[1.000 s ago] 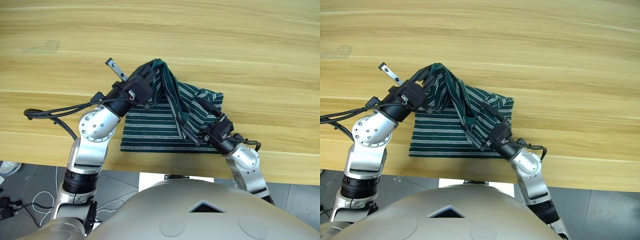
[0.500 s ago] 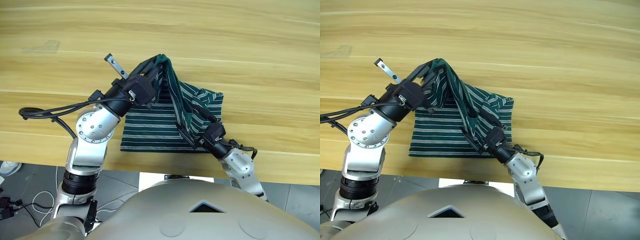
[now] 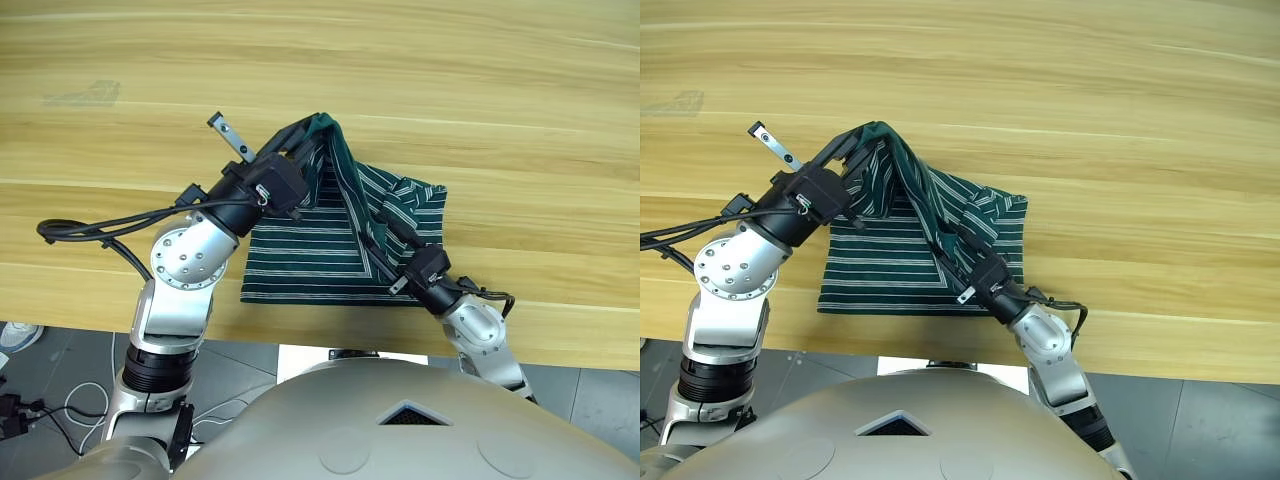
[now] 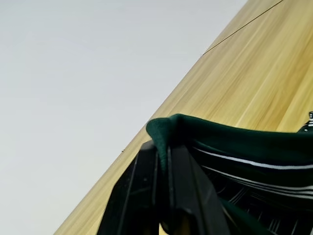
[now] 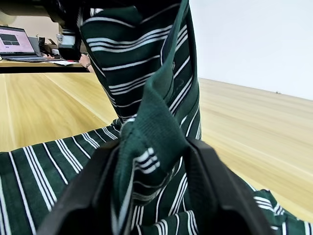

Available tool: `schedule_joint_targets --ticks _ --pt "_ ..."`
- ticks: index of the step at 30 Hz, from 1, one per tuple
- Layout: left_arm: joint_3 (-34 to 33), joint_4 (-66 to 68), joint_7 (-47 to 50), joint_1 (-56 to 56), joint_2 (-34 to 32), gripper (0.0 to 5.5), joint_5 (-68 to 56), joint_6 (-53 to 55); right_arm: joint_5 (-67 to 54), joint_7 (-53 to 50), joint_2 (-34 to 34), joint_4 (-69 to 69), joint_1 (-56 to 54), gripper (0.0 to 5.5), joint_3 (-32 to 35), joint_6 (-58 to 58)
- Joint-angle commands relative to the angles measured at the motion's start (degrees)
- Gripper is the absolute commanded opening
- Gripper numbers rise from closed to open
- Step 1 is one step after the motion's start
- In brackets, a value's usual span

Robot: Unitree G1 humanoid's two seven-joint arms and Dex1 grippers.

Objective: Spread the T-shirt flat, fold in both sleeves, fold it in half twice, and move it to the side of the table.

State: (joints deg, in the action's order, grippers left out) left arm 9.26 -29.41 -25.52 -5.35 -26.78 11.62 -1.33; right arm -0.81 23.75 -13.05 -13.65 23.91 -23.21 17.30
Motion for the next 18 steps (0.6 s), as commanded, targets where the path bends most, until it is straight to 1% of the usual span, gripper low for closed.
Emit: schedule_joint_targets --ticks 1,4,5,7,12,14,18 --pt "0.09 1.82 -0.04 0.25 -0.6 0.03 1.09 -0.61 1.4 -0.42 -0.04 1.18 -1.34 1.01 -0.07 1.01" --pt "-0.21 2.51 0.28 0.09 -0.72 0.03 1.46 -0.89 1.22 -0.44 -0.17 1.15 -2.41 0.61 0.81 0.99" --pt "-0.41 2.72 0.39 -0.1 -0.77 0.03 1.56 -1.0 0.88 -0.37 -0.2 0.92 -2.56 0.36 1.06 0.78" --pt "-0.64 3.25 0.44 -0.58 -0.92 0.03 1.61 -1.48 0.81 -0.45 -0.26 0.61 -2.36 0.04 1.22 0.86" --pt "-1.16 4.2 0.66 -1.51 -1.09 0.03 1.97 -2.01 1.25 0.16 -1.38 0.82 -4.19 0.01 2.63 1.58" --pt "-2.11 4.3 0.22 -1.17 -1.85 0.03 2.12 -1.99 0.63 0.43 -3.13 0.9 -7.91 0.01 6.21 1.44" --pt "-5.15 5.73 -2.19 3.23 -5.97 0.03 2.12 -1.98 -2.23 2.46 -9.64 1.07 -19.39 0.01 16.25 -0.86"
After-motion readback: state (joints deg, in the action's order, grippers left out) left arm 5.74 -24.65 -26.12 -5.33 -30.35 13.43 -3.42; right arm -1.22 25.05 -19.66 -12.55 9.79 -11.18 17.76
